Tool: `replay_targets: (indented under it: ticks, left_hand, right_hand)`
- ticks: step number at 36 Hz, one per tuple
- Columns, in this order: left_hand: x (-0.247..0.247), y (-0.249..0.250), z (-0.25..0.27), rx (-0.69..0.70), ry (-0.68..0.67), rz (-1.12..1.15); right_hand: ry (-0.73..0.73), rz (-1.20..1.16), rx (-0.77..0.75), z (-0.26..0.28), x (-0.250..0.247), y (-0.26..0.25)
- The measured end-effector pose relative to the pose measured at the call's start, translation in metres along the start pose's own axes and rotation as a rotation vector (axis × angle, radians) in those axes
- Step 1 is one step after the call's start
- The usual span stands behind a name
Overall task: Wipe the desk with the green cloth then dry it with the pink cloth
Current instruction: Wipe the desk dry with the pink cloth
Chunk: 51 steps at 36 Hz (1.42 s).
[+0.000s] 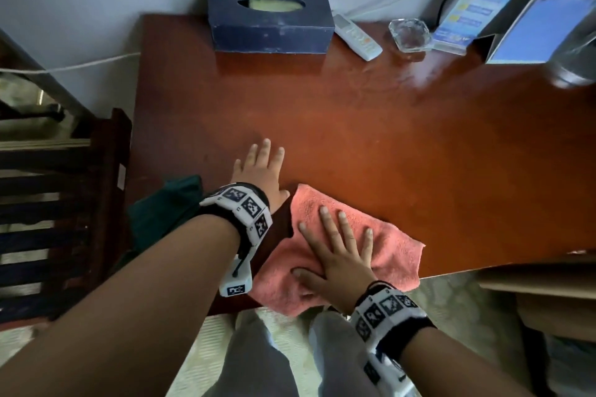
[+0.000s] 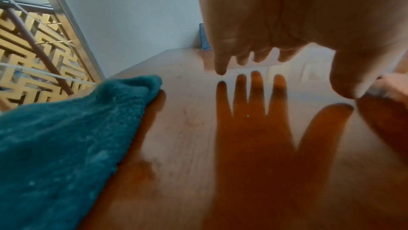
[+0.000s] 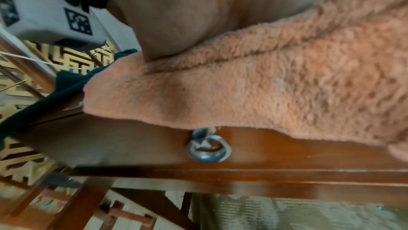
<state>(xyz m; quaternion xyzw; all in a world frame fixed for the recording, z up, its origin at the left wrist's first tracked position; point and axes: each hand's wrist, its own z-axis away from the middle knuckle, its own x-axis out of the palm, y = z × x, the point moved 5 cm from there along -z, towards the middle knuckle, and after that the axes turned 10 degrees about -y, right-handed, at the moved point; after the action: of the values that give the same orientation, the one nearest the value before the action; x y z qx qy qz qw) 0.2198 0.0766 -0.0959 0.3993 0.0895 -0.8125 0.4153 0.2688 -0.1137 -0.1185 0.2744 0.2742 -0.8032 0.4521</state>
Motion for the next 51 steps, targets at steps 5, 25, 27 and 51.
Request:
replay_targets:
  ticks: [5, 25, 27, 51]
  left_hand:
    - [0.002, -0.002, -0.005, -0.05, -0.019, 0.027]
    - [0.012, 0.004, -0.012, -0.127, -0.09, -0.034]
    - [0.013, 0.004, -0.012, -0.124, -0.088, -0.017]
    - [0.013, 0.003, -0.011, -0.155, -0.103, -0.085]
  right_hand:
    - [0.049, -0.041, 0.117, -0.016, -0.018, 0.035]
    - [0.121, -0.063, 0.16, -0.069, -0.072, 0.029]
    - [0.108, -0.048, 0.12, -0.053, -0.054, 0.015]
    - [0.277, -0.039, 0.137, 0.024, 0.021, 0.045]
